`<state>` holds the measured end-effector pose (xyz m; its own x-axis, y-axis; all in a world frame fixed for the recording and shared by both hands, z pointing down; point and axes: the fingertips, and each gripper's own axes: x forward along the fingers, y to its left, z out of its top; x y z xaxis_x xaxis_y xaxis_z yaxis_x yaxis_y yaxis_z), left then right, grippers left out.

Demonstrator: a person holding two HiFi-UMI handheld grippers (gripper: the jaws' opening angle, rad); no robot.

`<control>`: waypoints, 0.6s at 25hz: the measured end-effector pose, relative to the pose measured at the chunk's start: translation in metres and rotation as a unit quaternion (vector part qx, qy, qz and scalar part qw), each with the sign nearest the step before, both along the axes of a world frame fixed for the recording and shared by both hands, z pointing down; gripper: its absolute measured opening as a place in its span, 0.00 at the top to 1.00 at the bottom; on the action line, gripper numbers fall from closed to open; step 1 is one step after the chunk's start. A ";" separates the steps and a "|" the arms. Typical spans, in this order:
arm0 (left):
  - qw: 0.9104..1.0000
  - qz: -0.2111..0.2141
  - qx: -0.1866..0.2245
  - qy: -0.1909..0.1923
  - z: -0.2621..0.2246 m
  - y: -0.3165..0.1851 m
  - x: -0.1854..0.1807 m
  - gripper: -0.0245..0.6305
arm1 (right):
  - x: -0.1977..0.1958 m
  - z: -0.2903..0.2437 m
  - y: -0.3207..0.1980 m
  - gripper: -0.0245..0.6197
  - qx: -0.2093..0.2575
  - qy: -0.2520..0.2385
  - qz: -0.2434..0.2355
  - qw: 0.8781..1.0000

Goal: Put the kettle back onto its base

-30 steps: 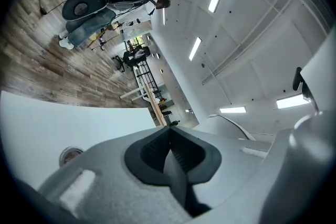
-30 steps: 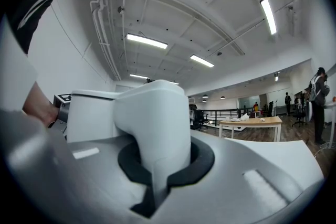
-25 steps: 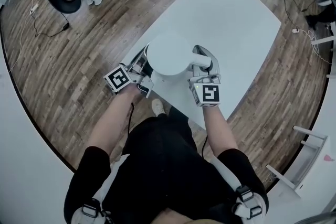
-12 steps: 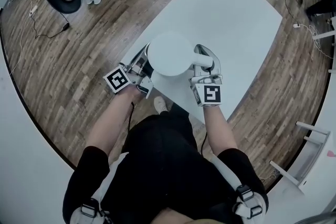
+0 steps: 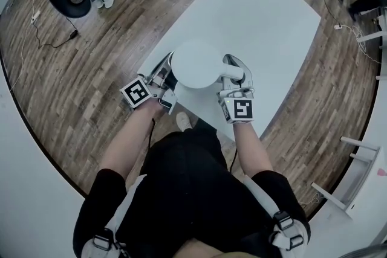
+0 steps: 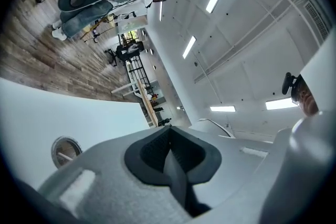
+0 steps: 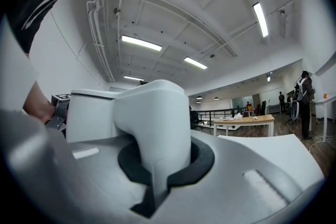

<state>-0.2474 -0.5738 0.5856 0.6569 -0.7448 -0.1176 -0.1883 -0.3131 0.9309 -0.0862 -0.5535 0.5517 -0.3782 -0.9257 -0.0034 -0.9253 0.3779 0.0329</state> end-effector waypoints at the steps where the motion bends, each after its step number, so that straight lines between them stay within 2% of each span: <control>1: 1.000 0.002 0.001 -0.003 0.001 0.000 0.000 0.97 | 0.001 0.002 0.001 0.96 0.000 -0.002 0.001 1.000; 6: 1.000 0.012 0.004 -0.004 0.004 0.001 0.004 0.97 | 0.006 0.008 0.003 0.96 0.003 -0.004 0.014 1.000; 15: 1.000 0.007 0.003 -0.002 0.002 0.009 0.010 0.97 | 0.014 0.017 0.007 0.96 -0.019 0.010 0.028 0.999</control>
